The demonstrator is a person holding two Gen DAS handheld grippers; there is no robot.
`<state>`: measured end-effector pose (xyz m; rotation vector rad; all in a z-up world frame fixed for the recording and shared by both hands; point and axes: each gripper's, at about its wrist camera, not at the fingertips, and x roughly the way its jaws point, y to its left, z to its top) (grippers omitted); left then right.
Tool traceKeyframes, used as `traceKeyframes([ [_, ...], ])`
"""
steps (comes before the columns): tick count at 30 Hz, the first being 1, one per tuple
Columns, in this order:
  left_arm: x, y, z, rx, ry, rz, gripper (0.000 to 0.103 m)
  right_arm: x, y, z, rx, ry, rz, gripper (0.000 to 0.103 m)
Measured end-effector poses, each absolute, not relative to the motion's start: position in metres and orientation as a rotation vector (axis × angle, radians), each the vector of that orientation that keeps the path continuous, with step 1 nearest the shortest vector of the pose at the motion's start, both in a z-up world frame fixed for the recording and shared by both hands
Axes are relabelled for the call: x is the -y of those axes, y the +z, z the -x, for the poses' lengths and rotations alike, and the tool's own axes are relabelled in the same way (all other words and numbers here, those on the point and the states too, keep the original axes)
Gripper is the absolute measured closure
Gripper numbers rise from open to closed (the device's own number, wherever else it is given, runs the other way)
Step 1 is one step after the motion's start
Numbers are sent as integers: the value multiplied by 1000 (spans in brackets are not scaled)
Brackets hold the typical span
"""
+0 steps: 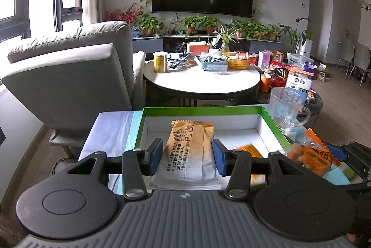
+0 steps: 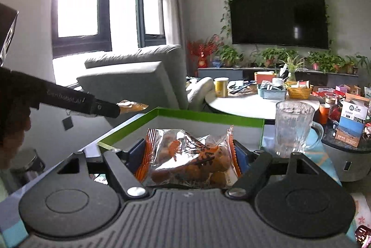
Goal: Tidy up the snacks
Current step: 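Carry both packets into the green box and open both tools to release them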
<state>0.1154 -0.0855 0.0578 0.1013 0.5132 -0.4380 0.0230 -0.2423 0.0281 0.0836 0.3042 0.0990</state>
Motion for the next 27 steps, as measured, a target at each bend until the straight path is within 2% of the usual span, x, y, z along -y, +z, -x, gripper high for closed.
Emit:
traceKeyframes([
  [15,120,22,-212,-603,-399,-160,60,262,17,-108,-409,33,-114,24],
  [27,124,-12,-244,-705,-383,-148,59,263,3,-132,-526,26,-119,22],
])
